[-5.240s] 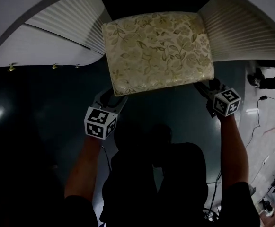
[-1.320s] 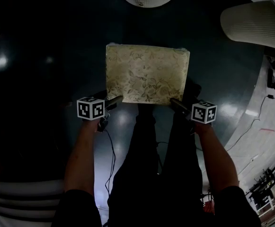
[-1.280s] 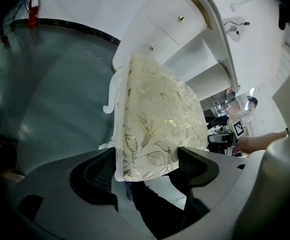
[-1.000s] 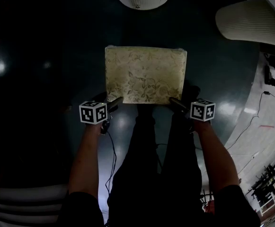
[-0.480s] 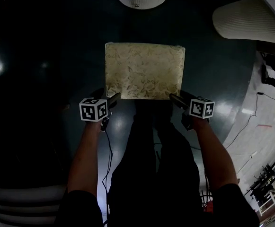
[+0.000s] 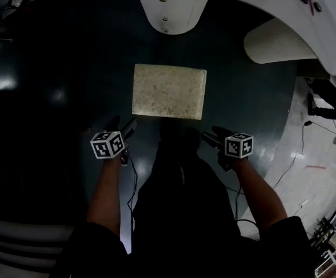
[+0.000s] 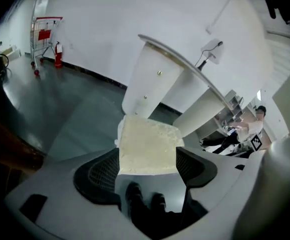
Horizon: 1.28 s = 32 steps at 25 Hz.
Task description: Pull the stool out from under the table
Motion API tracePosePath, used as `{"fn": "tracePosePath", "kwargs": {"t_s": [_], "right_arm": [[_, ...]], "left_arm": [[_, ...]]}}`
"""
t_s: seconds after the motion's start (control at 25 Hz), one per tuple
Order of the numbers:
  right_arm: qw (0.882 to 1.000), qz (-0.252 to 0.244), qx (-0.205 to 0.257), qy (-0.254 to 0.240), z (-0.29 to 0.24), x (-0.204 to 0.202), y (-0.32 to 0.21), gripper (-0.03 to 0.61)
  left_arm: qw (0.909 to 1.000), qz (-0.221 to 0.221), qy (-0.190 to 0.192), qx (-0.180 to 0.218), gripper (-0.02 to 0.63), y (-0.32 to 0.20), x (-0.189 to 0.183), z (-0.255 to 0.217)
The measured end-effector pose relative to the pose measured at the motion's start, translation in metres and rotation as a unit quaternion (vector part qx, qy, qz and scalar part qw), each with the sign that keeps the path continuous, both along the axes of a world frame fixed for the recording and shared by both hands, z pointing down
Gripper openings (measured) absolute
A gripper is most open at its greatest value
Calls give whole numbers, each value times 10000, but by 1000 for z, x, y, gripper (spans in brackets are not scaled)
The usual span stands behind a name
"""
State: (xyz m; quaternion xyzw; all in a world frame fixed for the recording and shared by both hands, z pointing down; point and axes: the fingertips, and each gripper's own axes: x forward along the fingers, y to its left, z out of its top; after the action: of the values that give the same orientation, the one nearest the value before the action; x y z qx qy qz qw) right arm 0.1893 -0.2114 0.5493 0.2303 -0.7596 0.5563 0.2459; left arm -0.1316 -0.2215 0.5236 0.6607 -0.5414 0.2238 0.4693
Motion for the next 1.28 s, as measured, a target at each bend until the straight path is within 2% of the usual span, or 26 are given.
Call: {"fn": "tracePosePath", "kwargs": {"t_s": [0.12,0.24,0.52,0.8,0.96,1.16,1.28], "right_arm": [[9993,33,264,-273,-54,6,1,290],[9973,3,612,-417,-105,18,2,290],[9826,27,1698,-751,-216,37,-5,287],[9628,238,2480,-1049,-310,31,0,282],[9492,253,2914,-1161,-364,15,-1,207],[9225,378,3614,-1302,-432,-1,-8,141],[9049,471,3946,-1523,-481,-15,-6,106]], "left_arm": [[9980,218,-121,576,281,-2,32,-65],[9932,320,-67,1117,231,-3,66,-130],[9748,110,174,2222,107,0,115,-259],[9592,491,-131,2782,49,17,132,-343],[9484,746,-223,3074,37,20,128,-394],[9266,1049,-315,3597,25,20,131,-456],[9168,1184,-471,3785,25,22,128,-484]]}}
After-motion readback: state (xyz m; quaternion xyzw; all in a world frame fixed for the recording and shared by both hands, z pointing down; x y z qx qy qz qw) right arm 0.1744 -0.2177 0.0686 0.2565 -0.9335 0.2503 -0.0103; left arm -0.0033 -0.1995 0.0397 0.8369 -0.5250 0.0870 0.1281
